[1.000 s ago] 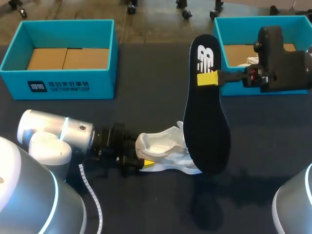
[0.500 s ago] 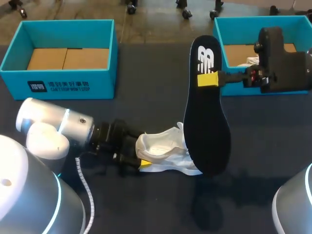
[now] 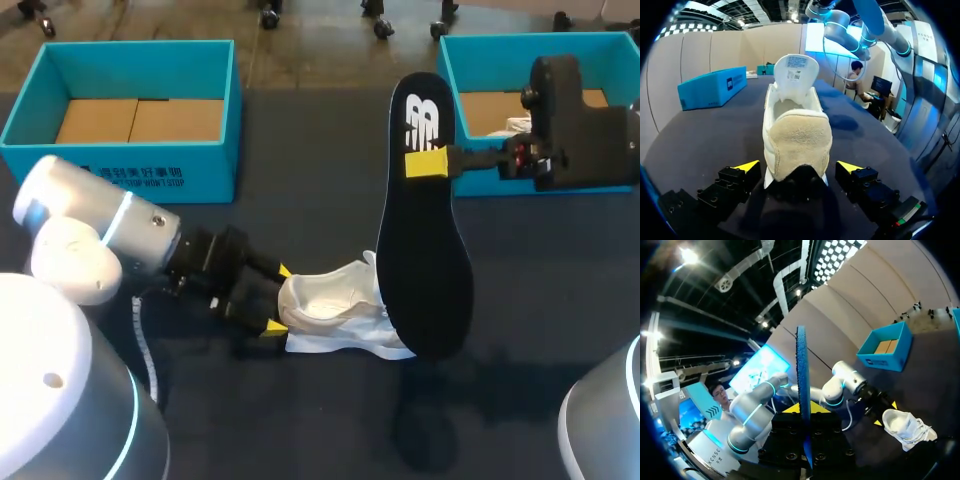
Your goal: Take the shoe out of the shoebox, open the shoe tongue, remove and reinsert the insole, then place the shoe into the shoebox
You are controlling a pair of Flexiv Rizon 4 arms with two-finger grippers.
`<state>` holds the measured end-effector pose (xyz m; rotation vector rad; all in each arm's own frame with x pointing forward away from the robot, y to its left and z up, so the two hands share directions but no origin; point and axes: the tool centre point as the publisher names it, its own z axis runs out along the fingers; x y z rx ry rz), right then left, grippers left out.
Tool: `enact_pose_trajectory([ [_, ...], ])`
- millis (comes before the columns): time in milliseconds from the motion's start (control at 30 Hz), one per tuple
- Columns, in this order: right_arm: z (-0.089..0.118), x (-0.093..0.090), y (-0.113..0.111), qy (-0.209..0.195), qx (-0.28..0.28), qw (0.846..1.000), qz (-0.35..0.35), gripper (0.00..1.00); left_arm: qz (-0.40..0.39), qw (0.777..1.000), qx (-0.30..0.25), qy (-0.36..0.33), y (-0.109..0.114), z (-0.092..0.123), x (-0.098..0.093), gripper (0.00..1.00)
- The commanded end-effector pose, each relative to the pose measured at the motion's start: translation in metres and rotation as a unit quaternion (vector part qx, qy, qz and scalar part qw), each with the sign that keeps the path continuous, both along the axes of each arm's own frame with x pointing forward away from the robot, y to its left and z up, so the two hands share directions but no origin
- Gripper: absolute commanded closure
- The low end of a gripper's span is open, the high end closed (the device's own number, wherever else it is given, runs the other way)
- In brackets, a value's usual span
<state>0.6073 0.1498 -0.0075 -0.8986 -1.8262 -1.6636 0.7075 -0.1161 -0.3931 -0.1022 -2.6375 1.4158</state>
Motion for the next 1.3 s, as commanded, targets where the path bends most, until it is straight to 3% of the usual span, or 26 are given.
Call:
enact_pose_trajectory([
  [33,-0.001,0.000,0.002,0.000,-0.001,1.000,-0.001,1.00,-0.005,0.999,0.051,-0.005,0.008,0.011,0.002,0.00],
  [400,-0.001,0.000,0.002,0.000,-0.001,1.000,-0.001,1.00,-0.003,0.998,0.057,-0.009,0.012,0.012,0.003,0.00],
  [467,-0.001,0.000,0.002,0.000,-0.001,1.000,-0.001,1.00,-0.002,0.998,0.057,-0.018,0.013,0.021,0.003,0.00],
  [700,-0.001,0.000,0.002,0.000,-0.001,1.000,-0.001,1.00,-0.007,0.992,0.126,-0.018,0.015,0.038,0.013,0.00],
  [1300,-0.001,0.000,0.002,0.000,-0.001,1.000,-0.001,1.00,-0.048,0.962,0.267,-0.008,0.014,0.060,0.003,0.00],
])
